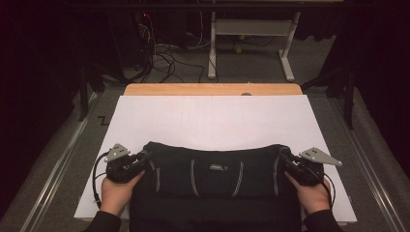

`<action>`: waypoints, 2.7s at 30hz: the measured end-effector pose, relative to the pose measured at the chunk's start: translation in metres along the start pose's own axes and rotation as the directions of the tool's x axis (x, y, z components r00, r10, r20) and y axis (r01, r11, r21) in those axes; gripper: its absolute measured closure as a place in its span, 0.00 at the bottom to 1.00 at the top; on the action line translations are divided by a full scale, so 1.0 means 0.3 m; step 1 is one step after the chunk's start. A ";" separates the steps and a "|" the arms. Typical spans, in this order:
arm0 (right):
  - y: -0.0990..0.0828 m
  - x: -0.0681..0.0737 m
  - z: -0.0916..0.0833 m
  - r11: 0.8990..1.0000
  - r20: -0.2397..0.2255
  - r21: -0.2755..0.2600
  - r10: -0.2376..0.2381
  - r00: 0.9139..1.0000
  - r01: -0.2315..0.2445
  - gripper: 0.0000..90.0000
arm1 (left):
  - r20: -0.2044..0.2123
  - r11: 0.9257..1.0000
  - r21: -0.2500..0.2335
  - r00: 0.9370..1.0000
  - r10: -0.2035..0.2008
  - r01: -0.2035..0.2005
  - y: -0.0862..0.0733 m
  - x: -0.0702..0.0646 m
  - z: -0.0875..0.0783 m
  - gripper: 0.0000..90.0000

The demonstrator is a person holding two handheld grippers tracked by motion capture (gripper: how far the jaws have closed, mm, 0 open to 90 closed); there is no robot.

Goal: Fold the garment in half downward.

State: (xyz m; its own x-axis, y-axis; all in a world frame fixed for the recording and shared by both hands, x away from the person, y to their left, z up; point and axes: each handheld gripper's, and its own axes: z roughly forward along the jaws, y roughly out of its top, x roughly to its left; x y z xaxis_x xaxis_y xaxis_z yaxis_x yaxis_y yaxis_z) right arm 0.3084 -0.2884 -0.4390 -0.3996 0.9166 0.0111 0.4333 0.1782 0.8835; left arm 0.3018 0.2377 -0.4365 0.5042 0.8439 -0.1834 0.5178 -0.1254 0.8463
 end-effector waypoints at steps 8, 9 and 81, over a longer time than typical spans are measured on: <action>0.089 -0.005 -0.025 0.996 0.015 -0.082 -0.023 1.000 0.024 0.89 | -0.031 0.997 -0.058 0.999 0.041 -0.042 0.082 0.004 -0.008 0.78; 0.102 -0.009 -0.021 0.996 0.017 -0.088 -0.023 1.000 0.024 0.89 | -0.031 0.998 -0.060 0.999 0.036 -0.037 0.093 0.011 -0.003 0.78; 0.031 -0.033 0.278 0.963 -0.064 0.252 -0.077 0.995 0.091 0.72 | -0.016 0.969 0.249 1.000 -0.008 0.012 0.072 0.056 0.352 0.61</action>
State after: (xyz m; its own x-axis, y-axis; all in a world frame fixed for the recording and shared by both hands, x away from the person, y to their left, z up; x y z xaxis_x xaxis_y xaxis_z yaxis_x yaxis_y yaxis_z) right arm 0.3838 -0.2660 -0.4700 -0.4827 0.8754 -0.0274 0.5846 0.3454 0.7342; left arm 0.3943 0.1941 -0.4741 0.4889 0.8530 -0.1825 0.6794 -0.2411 0.6930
